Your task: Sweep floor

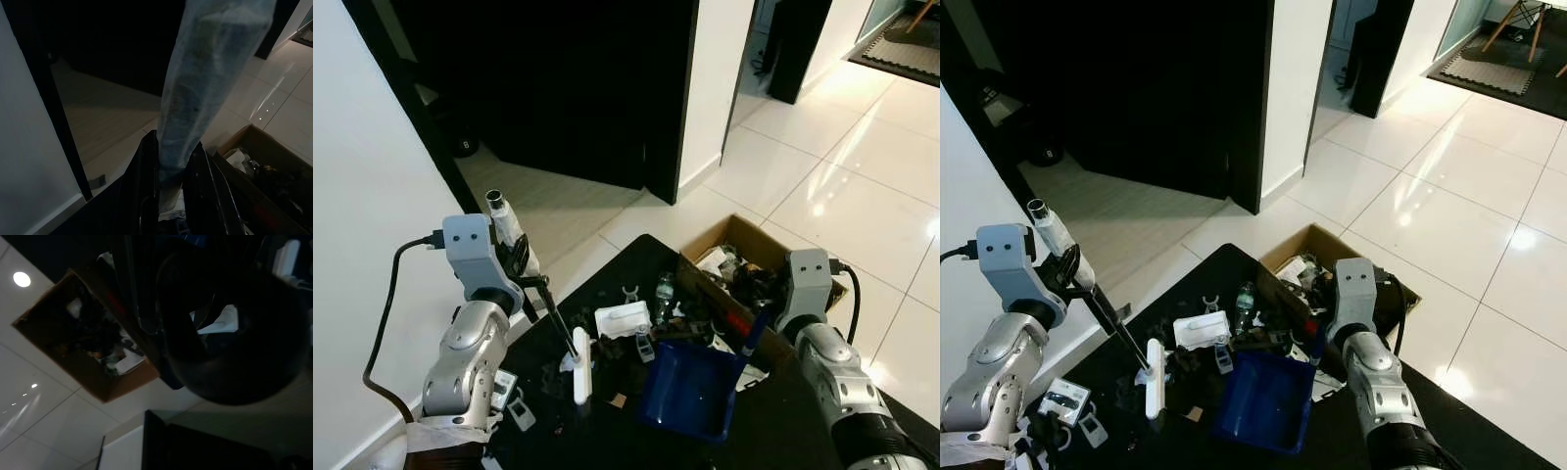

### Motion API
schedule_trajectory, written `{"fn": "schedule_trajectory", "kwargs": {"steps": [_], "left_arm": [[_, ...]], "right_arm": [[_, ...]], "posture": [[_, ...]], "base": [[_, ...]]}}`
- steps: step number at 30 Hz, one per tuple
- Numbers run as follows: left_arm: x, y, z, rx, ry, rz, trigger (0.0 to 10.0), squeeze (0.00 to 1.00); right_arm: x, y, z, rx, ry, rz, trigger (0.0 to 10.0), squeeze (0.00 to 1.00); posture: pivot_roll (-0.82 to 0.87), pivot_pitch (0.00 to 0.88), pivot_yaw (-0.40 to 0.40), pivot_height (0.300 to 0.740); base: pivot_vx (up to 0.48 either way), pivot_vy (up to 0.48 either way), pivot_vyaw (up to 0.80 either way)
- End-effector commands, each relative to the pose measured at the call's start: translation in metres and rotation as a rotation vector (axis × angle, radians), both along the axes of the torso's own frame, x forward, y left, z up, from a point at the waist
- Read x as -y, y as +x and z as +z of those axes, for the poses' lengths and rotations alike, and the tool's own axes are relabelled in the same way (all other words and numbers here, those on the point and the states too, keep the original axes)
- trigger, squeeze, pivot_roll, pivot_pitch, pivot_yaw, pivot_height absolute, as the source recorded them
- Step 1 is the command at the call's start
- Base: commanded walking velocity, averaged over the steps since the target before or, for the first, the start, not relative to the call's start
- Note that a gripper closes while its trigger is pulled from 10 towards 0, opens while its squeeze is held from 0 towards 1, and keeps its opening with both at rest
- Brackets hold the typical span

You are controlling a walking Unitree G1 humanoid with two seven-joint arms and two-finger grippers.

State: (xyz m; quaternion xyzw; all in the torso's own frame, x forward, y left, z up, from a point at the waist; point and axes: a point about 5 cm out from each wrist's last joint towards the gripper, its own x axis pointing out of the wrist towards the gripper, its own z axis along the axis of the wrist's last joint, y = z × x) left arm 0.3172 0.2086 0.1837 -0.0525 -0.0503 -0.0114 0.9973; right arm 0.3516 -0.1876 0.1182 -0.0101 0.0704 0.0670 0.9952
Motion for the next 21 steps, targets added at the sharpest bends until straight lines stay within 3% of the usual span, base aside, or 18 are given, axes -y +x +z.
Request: {"fn": "schedule_trajectory", "kwargs": {"steps": [1,6,9,15,21], "left_arm": [[-0.005,-0.003,0.003,0.032,0.023,0.026,10.0,0.0],[-0.009,-0.002,0.0,0.018,0.051,0.037,10.0,0.0],[-0.012,0.002,-0.018,-0.035,0.138,0.031,10.0,0.0],[-0.022,0.012,-0.039,-0.097,0.194,0.045,10.0,0.0],[-0.03,0.02,-0.037,-0.086,0.203,0.054,10.0,0.0]], "right_arm": [[-0.008,-0.004,-0.02,-0.099,0.059,0.048,10.0,0.0],[-0.008,-0.005,-0.027,-0.131,0.052,0.065,10.0,0.0],[-0.013,-0.004,-0.031,-0.159,0.058,0.117,10.0,0.0],[-0.019,-0.002,-0.031,-0.159,0.04,0.172,10.0,0.0],[-0.02,-0.003,-0.028,-0.132,0.033,0.204,10.0,0.0]], "posture": [[0.11,0.229,0.049,0.74],[0.12,0.237,0.05,0.74],[0.12,0.257,0.047,0.74],[0.1,0.282,0.045,0.74],[0.08,0.301,0.049,0.74]], "base": [[0.0,0.0,0.0],[0.0,0.0,0.0],[0.0,0.0,0.0],[0.0,0.0,0.0],[0.0,0.0,0.0]]}}
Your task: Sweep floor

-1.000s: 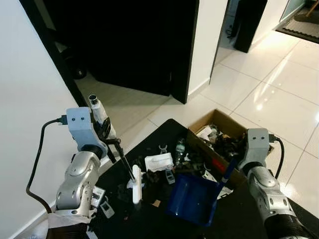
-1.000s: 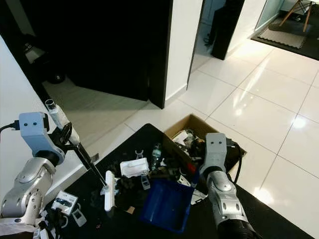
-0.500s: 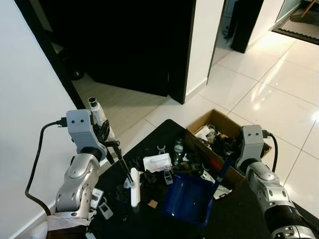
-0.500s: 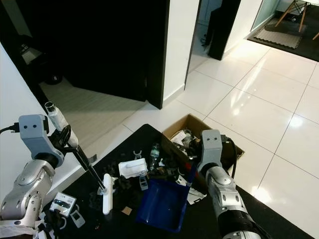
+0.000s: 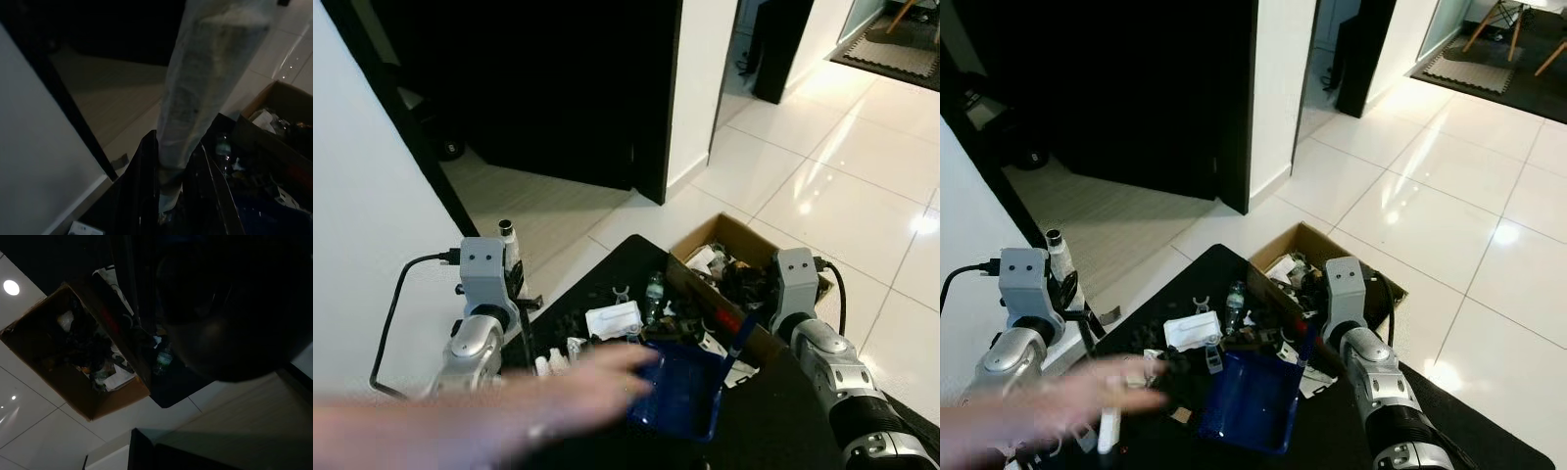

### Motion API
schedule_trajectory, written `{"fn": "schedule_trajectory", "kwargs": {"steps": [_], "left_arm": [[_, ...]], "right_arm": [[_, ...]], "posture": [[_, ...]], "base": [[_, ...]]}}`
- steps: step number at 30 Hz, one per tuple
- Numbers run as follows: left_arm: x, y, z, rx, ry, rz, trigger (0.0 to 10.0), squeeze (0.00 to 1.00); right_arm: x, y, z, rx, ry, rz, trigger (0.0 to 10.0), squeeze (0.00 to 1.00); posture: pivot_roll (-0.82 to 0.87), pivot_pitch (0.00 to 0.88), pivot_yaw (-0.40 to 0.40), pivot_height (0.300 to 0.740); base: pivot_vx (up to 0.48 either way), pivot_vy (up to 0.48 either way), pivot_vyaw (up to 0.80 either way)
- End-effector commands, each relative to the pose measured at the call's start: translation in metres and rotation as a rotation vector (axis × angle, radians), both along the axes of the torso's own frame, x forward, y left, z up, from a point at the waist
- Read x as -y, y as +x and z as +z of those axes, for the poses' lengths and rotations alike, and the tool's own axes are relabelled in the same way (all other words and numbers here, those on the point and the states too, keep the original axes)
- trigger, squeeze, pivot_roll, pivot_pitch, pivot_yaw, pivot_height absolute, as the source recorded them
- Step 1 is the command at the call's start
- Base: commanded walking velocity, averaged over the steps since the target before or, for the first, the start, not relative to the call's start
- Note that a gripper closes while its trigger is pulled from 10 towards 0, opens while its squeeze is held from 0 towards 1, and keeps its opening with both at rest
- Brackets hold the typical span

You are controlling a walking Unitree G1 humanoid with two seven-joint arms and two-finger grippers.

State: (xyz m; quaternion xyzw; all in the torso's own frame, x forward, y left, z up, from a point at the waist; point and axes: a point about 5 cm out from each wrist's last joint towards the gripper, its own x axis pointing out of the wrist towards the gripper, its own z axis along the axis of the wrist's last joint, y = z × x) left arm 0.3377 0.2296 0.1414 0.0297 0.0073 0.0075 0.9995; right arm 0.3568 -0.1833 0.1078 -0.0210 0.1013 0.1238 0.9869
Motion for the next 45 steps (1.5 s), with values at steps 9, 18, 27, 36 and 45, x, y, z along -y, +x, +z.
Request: {"fn": "schedule_trajectory", "kwargs": {"steps": [9,18,27,36,45], "left_arm": [[-0.01,0.027,0.032,0.126,0.116,-0.083,10.0,0.0],[-0.019,0.042,0.07,0.214,0.162,-0.065,10.0,0.0],[-0.055,0.034,0.088,0.243,0.274,-0.042,10.0,0.0],[-0.046,0.026,0.019,0.041,0.281,-0.024,10.0,0.0],[-0.033,0.021,-0.014,-0.032,-0.019,-0.016,10.0,0.0]], "right_arm": [[-0.011,-0.017,-0.013,-0.022,0.062,0.117,10.0,0.0],[-0.004,-0.024,-0.01,-0.011,0.05,0.116,10.0,0.0],[-0.004,-0.03,-0.01,-0.021,0.046,0.121,10.0,0.0],[-0.008,-0.033,-0.003,-0.013,0.052,0.14,10.0,0.0],[-0.003,-0.046,0.005,0.004,0.06,0.142,10.0,0.0]], "posture": [[0.01,0.357,0.079,0.74],[-0.04,0.389,0.086,0.74],[-0.05,0.383,0.065,0.74],[-0.09,0.43,0.045,0.74],[-0.12,0.476,0.052,0.74]], "base": [[0.0,0.0,0.0],[0.0,0.0,0.0],[0.0,0.0,0.0],[0.0,0.0,0.0],[0.0,0.0,0.0]]}}
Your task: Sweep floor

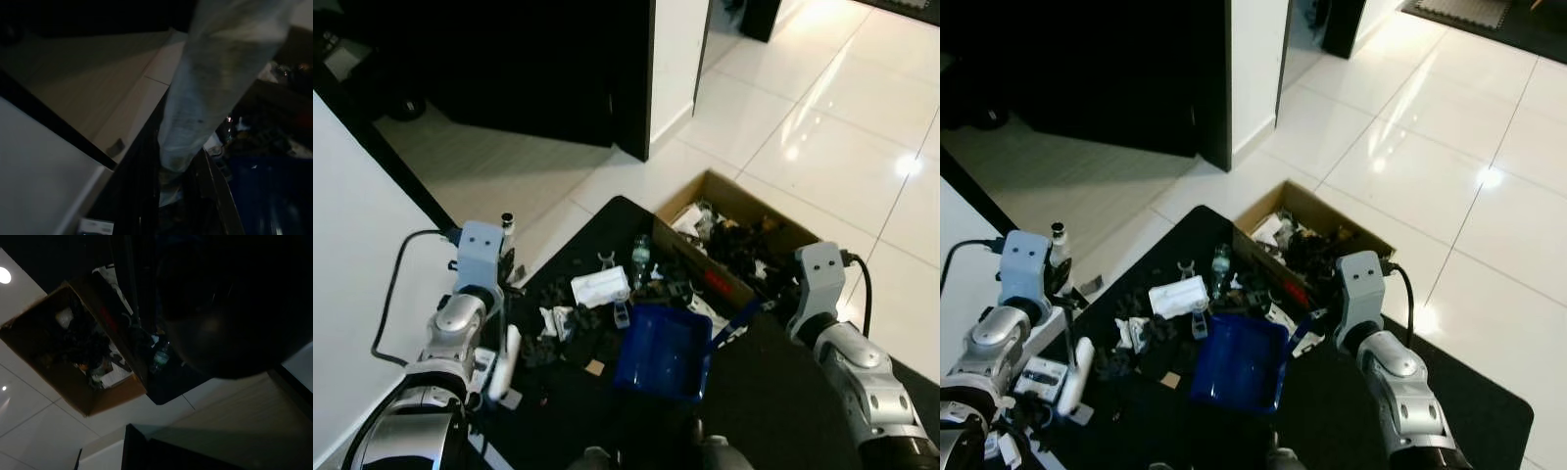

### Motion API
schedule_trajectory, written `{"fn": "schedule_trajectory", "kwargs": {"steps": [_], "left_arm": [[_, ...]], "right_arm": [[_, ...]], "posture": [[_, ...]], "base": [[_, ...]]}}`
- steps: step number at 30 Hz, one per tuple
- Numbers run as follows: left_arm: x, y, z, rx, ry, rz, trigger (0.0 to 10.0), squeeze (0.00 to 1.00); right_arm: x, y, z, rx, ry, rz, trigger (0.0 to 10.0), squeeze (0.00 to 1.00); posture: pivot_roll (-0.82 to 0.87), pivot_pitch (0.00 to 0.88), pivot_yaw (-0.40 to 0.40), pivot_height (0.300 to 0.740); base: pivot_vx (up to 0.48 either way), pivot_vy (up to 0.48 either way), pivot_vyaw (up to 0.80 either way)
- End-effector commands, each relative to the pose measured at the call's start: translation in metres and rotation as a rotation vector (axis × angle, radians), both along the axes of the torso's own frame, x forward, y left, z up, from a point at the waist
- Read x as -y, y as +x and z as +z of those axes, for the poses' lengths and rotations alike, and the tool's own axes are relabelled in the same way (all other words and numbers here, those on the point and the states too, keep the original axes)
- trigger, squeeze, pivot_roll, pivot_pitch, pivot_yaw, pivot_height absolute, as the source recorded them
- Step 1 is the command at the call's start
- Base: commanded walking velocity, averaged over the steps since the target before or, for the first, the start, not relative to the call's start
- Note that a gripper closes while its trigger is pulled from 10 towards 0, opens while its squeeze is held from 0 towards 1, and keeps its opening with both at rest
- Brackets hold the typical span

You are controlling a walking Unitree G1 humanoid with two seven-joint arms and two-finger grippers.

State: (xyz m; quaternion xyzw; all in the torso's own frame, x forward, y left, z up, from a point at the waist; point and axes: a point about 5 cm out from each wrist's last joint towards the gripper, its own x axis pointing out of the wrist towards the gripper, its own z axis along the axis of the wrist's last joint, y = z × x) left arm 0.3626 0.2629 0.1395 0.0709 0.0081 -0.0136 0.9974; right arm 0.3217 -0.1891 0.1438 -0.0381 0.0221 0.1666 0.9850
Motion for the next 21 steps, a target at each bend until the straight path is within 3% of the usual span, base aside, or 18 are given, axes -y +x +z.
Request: {"fn": "schedule_trajectory", "kwargs": {"steps": [1,5,9,10,11,14,16,17,19,21], "left_arm": [[0.001,-0.003,-0.015,-0.029,-0.171,0.038,10.0,0.0],[0.003,-0.003,-0.017,-0.028,-0.262,0.046,10.0,0.0],[0.011,0.001,-0.017,0.011,-0.58,0.049,10.0,0.0],[0.011,0.001,-0.017,0.011,-0.58,0.049,10.0,0.0],[0.017,0.003,-0.016,0.021,-0.665,0.025,10.0,0.0],[0.021,0.004,-0.016,0.027,-0.713,0.007,10.0,0.0],[0.036,0.007,-0.017,0.021,-0.813,-0.067,10.0,0.0],[0.036,0.007,-0.017,0.021,-0.813,-0.067,10.0,0.0],[0.053,0.006,-0.024,-0.03,-0.878,-0.166,10.0,0.0],[0.055,0.005,-0.025,-0.039,-0.882,-0.181,10.0,0.0]], "right_arm": [[-0.009,-0.013,-0.03,-0.154,0.057,0.054,10.0,0.0],[-0.009,-0.014,-0.028,-0.149,0.062,0.055,10.0,0.0],[-0.011,-0.015,-0.025,-0.142,0.072,0.057,10.0,0.0],[-0.011,-0.015,-0.025,-0.142,0.072,0.057,10.0,0.0],[-0.011,-0.015,-0.024,-0.142,0.074,0.056,10.0,0.0],[-0.011,-0.015,-0.024,-0.143,0.075,0.056,10.0,0.0],[-0.012,-0.015,-0.023,-0.143,0.08,0.056,10.0,0.0],[-0.012,-0.015,-0.023,-0.143,0.08,0.056,10.0,0.0],[-0.014,-0.014,-0.021,-0.141,0.086,0.057,10.0,0.0],[-0.014,-0.015,-0.021,-0.141,0.086,0.056,10.0,0.0]], "posture": [[-0.12,0.477,0.056,0.74],[-0.12,0.478,0.059,0.74],[-0.12,0.475,0.061,0.74],[-0.12,0.475,0.061,0.74],[-0.12,0.474,0.061,0.74],[-0.12,0.471,0.061,0.74],[-0.12,0.466,0.065,0.74],[-0.12,0.466,0.065,0.74],[-0.11,0.462,0.07,0.74],[-0.11,0.462,0.07,0.74]], "base": [[0.0,0.0,0.0],[0.0,0.0,0.0],[0.0,0.0,0.0],[0.0,0.0,0.0],[0.0,0.0,0.0],[0.0,0.0,0.0],[0.0,0.0,0.0],[0.0,0.0,0.0],[0.0,0.0,0.0],[0.0,0.0,0.0]]}}
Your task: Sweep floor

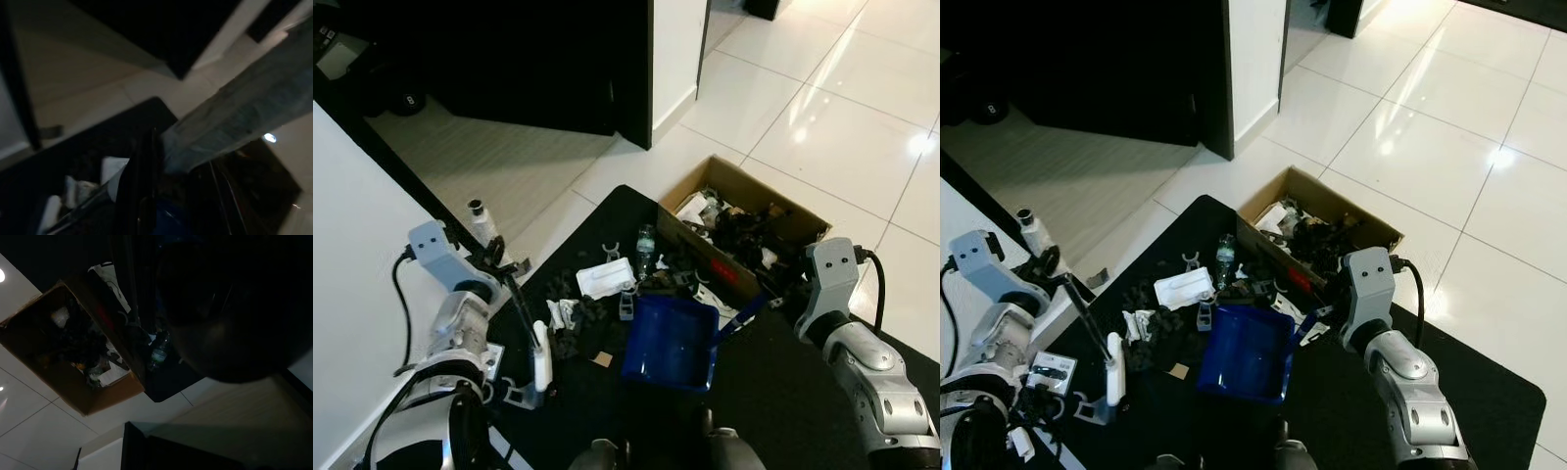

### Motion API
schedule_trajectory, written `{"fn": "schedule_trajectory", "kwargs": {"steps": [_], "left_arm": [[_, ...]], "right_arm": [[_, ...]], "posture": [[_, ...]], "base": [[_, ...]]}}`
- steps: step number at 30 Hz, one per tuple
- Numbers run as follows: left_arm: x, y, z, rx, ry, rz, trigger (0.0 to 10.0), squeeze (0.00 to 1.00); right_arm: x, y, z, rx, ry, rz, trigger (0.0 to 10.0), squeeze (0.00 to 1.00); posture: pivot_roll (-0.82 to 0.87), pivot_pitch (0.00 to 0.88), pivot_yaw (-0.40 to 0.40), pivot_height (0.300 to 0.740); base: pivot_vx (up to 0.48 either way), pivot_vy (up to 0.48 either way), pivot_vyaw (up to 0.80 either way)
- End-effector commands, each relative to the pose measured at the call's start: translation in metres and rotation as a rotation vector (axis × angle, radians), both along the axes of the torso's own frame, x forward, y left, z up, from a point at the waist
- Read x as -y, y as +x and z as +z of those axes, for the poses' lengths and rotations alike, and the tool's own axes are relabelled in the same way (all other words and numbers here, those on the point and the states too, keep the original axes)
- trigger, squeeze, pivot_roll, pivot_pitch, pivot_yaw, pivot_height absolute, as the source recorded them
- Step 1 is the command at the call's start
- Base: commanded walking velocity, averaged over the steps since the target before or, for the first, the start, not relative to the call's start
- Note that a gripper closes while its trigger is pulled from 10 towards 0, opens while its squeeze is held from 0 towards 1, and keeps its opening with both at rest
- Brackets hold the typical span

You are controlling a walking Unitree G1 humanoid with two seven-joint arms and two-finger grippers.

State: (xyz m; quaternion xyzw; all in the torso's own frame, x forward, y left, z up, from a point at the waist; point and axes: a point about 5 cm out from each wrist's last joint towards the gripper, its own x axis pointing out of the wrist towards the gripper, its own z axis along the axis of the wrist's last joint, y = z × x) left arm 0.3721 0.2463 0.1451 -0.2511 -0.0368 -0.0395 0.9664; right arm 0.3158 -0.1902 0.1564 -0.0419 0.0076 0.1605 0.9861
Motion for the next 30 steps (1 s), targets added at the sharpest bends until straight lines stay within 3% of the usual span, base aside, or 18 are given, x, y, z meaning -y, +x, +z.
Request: {"fn": "schedule_trajectory", "kwargs": {"steps": [1,4,5,9,14,15,21,30], "left_arm": [[0.043,-0.005,-0.032,-0.077,-0.232,-0.198,10.0,0.0],[0.064,-0.011,-0.035,-0.065,-0.274,-0.359,10.0,0.0],[0.064,-0.011,-0.035,-0.065,-0.274,-0.359,10.0,0.0],[0.095,-0.024,-0.027,-0.033,-0.338,-0.553,10.0,0.0],[0.122,-0.038,-0.015,-0.021,-0.439,-0.631,10.0,0.0],[0.133,-0.046,-0.01,-0.012,-0.451,-0.665,10.0,0.0],[0.147,-0.055,0.0,-0.005,-0.488,-0.636,10.0,0.0],[0.151,-0.069,0.005,-0.028,-0.532,-0.561,10.0,0.0]], "right_arm": [[-0.015,-0.009,-0.034,-0.171,0.092,0.068,10.0,0.0],[-0.017,-0.009,-0.035,-0.172,0.097,0.069,10.0,0.0],[-0.017,-0.009,-0.035,-0.172,0.097,0.069,10.0,0.0],[-0.019,-0.009,-0.035,-0.174,0.103,0.073,10.0,0.0],[-0.021,-0.007,-0.036,-0.175,0.108,0.076,10.0,0.0],[-0.022,-0.007,-0.037,-0.175,0.11,0.077,10.0,0.0],[-0.025,-0.005,-0.037,-0.174,0.116,0.077,10.0,0.0],[-0.027,-0.002,-0.039,-0.17,0.128,0.075,10.0,0.0]], "posture": [[-0.11,0.459,0.076,0.74],[-0.1,0.457,0.08,0.74],[-0.1,0.457,0.08,0.74],[-0.09,0.453,0.084,0.74],[-0.07,0.446,0.088,0.74],[-0.07,0.443,0.089,0.74],[-0.06,0.429,0.097,0.74],[-0.04,0.391,0.099,0.74]], "base": [[0.0,0.0,0.0],[0.0,0.0,0.0],[0.0,0.0,0.0],[0.0,0.0,0.0],[0.0,0.0,0.0],[0.0,0.0,0.0],[0.0,0.0,0.0],[0.0,0.0,0.0]]}}
